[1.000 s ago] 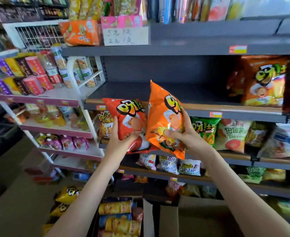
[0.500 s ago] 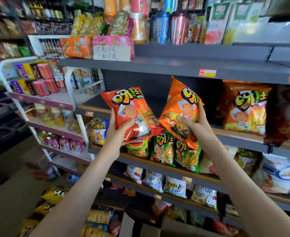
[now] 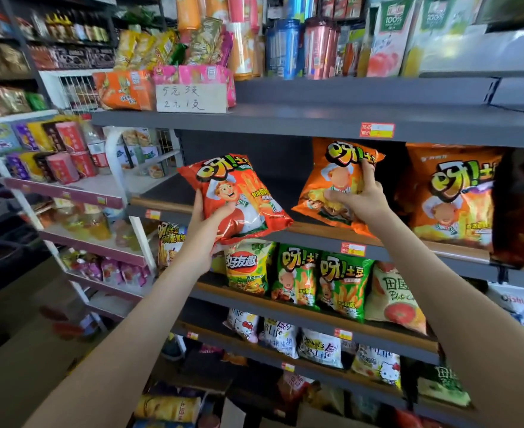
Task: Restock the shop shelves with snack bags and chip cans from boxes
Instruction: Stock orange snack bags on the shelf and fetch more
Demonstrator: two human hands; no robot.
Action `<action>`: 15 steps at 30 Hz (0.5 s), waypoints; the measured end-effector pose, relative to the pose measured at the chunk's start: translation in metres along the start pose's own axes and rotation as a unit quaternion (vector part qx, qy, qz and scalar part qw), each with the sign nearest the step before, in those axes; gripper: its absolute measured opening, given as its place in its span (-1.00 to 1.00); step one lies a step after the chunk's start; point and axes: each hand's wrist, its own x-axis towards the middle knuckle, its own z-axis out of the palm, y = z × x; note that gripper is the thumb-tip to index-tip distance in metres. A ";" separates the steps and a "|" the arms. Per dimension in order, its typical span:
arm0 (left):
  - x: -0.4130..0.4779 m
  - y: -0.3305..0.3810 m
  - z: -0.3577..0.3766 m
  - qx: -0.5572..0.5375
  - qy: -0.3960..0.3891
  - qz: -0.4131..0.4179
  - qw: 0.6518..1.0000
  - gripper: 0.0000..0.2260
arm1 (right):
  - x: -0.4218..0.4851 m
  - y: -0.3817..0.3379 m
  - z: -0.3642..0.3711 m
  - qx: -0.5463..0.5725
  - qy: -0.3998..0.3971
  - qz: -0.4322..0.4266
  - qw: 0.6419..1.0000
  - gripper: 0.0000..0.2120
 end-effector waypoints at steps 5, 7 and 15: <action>0.047 0.002 0.025 0.024 -0.057 -0.019 0.998 -0.36 | 0.041 0.010 0.012 -0.059 0.041 0.004 0.997 0.07; 0.073 0.004 0.036 0.041 -0.083 -0.014 0.996 -0.37 | 0.058 0.019 0.021 -0.108 0.066 0.001 0.992 0.09; 0.173 -0.018 0.075 0.071 -0.136 0.012 0.988 -0.41 | 0.125 0.075 0.025 -0.337 0.108 -0.081 0.932 0.03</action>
